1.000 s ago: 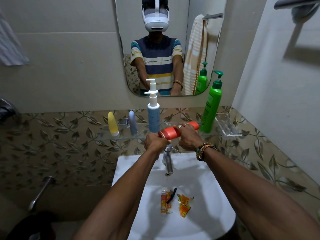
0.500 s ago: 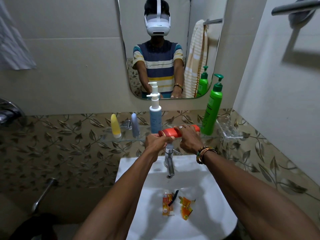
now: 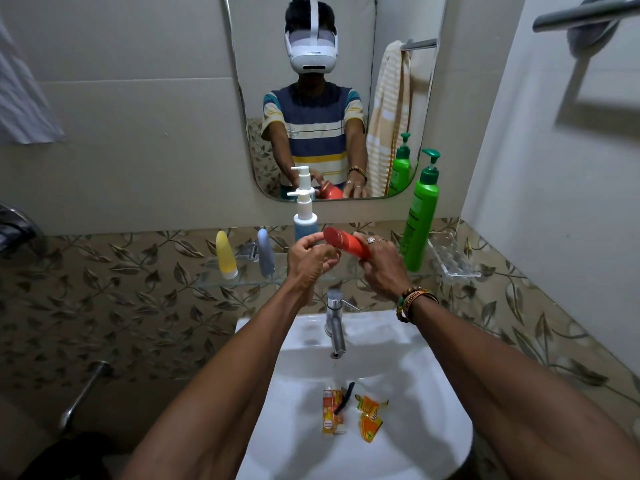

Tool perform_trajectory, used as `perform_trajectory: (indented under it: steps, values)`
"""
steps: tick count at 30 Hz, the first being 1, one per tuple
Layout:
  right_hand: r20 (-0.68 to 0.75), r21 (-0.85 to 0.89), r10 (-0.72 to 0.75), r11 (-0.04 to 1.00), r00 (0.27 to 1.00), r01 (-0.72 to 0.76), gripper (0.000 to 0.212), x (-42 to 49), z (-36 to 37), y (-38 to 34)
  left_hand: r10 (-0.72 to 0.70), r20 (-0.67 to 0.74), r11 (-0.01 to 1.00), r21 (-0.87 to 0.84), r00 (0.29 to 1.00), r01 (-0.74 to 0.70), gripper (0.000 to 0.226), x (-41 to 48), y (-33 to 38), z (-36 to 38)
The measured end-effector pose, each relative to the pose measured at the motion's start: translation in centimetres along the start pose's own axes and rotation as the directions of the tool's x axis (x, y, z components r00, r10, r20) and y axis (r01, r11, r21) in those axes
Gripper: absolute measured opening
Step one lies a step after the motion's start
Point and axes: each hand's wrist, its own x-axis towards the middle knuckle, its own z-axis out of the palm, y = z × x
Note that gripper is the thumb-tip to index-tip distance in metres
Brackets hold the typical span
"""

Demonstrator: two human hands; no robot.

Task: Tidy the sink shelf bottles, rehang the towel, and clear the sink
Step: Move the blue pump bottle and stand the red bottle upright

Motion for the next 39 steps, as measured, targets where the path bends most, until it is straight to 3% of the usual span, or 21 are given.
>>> perform_trajectory:
  steps: [10,20,27,34,39]
  values:
    - [-0.068,0.251,0.118,0.963,0.991,-0.097,0.05,1.0,-0.7,-0.9,0.124,0.076,0.99,0.064,0.989,-0.129,0.035,1.5,2.8,2.4]
    - [-0.037,0.376,0.161,0.917,0.986,-0.135,0.074,1.2,-1.5,0.3,0.095,0.15,0.991,0.08,0.984,-0.108,0.047,2.2,2.5,4.9]
    - [0.013,0.508,0.236,0.836,0.972,-0.21,0.055,1.2,-1.7,1.0,0.081,0.187,0.96,0.25,0.979,-0.127,0.055,2.3,1.1,5.7]
    - [0.058,0.502,0.227,0.835,0.972,-0.225,0.056,0.9,-1.0,1.4,0.081,0.226,0.93,0.334,0.971,-0.156,0.041,2.4,-1.1,4.8]
    - [0.07,0.47,0.226,0.852,0.972,-0.232,0.053,0.7,0.0,1.7,-0.05,0.276,0.908,0.414,0.96,-0.072,0.044,2.4,-2.7,4.2]
